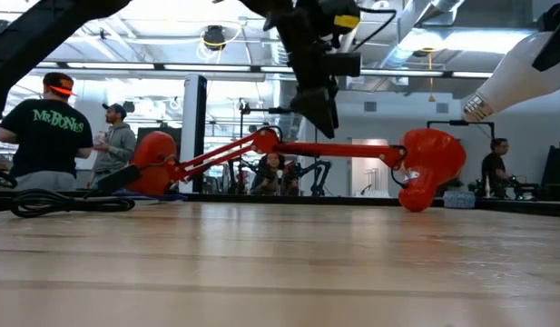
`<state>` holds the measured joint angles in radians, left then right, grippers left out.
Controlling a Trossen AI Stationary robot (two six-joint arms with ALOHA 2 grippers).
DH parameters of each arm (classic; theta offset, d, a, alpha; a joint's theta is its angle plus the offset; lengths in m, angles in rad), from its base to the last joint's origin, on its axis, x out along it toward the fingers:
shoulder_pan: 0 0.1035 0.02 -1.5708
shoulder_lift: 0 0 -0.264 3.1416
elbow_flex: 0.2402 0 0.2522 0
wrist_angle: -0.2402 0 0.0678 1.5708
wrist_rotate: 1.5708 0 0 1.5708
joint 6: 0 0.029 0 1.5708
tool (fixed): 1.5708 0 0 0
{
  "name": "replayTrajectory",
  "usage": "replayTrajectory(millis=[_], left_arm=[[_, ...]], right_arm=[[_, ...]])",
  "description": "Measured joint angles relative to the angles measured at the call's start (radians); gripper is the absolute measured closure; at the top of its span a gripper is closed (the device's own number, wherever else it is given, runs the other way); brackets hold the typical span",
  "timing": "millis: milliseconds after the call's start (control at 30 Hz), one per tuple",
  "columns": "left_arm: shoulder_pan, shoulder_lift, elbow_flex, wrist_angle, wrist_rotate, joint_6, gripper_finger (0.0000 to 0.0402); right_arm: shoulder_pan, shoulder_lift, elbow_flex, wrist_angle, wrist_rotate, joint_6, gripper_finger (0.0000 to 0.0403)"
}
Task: Screw lightbulb
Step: Remove the lightbulb from the lamp
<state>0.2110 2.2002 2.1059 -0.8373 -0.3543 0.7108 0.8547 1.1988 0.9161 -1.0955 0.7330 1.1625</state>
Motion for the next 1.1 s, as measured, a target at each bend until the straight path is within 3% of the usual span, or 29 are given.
replayTrajectory(millis=[267, 467, 833, 933, 1033, 1100], left_arm=[[-0.018, 0.010, 0.000, -0.029, 0.113, -0.141, 0.0173], [-0.019, 0.033, -0.085, -0.008, 0.120, -0.167, 0.0173], [-0.078, 0.032, -0.102, -0.077, 0.313, -0.298, 0.0174], [-0.117, 0.032, -0.102, -0.092, 0.277, -0.348, 0.0173], [-0.158, 0.032, -0.102, -0.056, 0.093, -0.367, 0.0173], [-0.173, 0.038, -0.101, -0.029, 0.031, -0.361, 0.0170]], right_arm=[[0.000, 0.000, 0.000, 0.001, 0.000, -0.003, 0.0115], [0.002, 0.000, 0.000, 0.004, 0.000, -0.003, 0.0115], [0.003, 0.000, 0.000, 0.004, 0.000, -0.009, 0.0115], [0.003, 0.000, 0.000, 0.005, 0.000, -0.011, 0.0115], [0.003, 0.000, 0.000, 0.005, 0.000, -0.011, 0.0115], [0.003, 0.000, 0.000, 0.005, 0.000, -0.011, 0.0115]])
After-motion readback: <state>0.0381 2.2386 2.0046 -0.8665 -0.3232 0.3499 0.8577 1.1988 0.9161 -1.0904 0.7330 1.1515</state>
